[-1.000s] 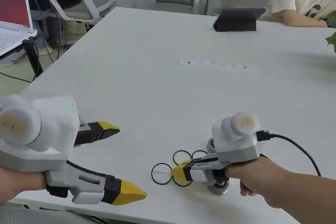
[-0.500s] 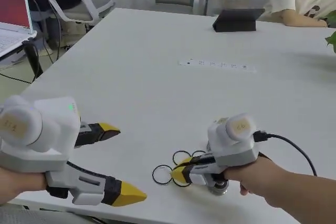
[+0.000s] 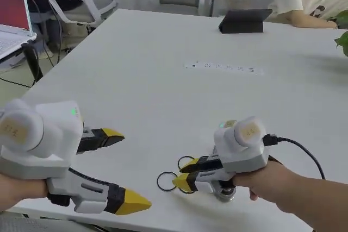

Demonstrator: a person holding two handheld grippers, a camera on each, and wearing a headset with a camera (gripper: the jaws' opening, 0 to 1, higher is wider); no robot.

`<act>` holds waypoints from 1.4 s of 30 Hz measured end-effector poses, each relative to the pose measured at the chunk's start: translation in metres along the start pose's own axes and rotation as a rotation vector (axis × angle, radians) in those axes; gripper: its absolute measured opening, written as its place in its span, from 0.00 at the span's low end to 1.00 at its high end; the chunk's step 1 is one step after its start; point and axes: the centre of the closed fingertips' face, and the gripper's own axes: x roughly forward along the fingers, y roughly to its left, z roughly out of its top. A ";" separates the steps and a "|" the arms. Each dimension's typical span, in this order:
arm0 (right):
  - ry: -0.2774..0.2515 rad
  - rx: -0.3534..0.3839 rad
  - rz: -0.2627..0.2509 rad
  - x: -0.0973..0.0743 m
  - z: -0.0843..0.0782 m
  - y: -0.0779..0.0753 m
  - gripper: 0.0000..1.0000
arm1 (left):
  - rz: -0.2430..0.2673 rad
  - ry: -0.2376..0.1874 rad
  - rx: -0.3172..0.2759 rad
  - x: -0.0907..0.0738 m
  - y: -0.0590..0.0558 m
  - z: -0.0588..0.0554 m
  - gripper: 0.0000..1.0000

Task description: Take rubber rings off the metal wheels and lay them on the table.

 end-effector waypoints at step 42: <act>-0.251 0.032 -0.186 -0.128 0.017 -0.023 0.53 | -0.004 -0.008 0.042 0.014 -0.001 0.023 0.82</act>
